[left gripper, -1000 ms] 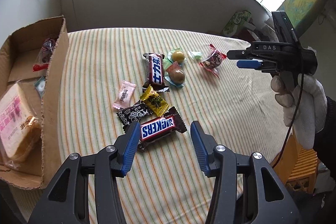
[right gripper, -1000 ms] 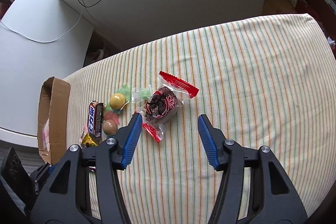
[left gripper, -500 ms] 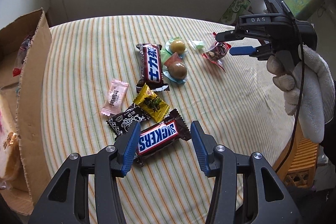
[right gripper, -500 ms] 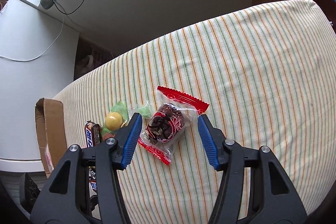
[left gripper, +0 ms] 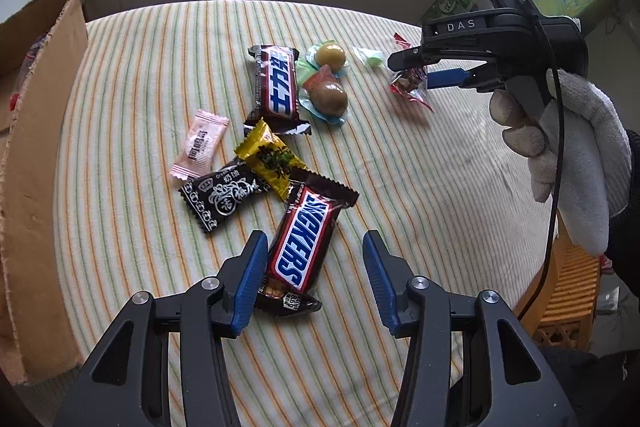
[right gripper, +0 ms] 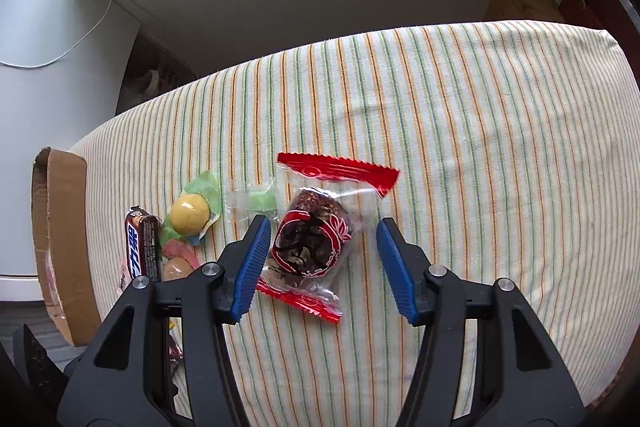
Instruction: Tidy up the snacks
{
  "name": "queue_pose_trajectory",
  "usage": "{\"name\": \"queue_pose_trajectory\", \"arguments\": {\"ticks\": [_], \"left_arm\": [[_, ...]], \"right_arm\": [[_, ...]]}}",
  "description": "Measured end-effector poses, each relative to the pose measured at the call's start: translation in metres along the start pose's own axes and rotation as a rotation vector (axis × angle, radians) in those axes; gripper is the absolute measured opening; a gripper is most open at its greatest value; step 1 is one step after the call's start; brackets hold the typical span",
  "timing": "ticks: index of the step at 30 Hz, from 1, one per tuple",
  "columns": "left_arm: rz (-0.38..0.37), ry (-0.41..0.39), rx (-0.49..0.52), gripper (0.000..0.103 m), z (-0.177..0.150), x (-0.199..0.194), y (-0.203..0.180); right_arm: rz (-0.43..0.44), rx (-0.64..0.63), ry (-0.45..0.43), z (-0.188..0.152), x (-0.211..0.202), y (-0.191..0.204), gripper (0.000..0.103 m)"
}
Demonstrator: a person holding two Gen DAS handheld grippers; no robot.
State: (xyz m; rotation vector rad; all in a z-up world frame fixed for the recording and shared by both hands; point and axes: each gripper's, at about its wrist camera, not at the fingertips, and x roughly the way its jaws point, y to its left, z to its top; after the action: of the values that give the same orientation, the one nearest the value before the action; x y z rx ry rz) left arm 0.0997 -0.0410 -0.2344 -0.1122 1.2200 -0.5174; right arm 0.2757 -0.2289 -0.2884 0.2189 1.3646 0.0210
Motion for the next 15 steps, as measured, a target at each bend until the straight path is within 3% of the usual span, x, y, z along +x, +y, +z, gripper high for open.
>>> {"name": "queue_pose_trajectory", "arguments": {"ticks": [6, 10, 15], "left_arm": [[0.089, -0.015, 0.022, 0.047, 0.003, 0.006, -0.009], [0.131, -0.038, 0.018, 0.03, 0.004, 0.008, -0.011], [0.135, -0.044, 0.027, 0.028, 0.002, 0.007, -0.013]], "right_arm": [[-0.037, -0.086, -0.005, -0.009, 0.002, 0.009, 0.058], [-0.045, -0.125, -0.005, -0.013, 0.003, 0.015, 0.053], [-0.029, -0.141, -0.005, -0.015, 0.003, 0.018, 0.045]]}}
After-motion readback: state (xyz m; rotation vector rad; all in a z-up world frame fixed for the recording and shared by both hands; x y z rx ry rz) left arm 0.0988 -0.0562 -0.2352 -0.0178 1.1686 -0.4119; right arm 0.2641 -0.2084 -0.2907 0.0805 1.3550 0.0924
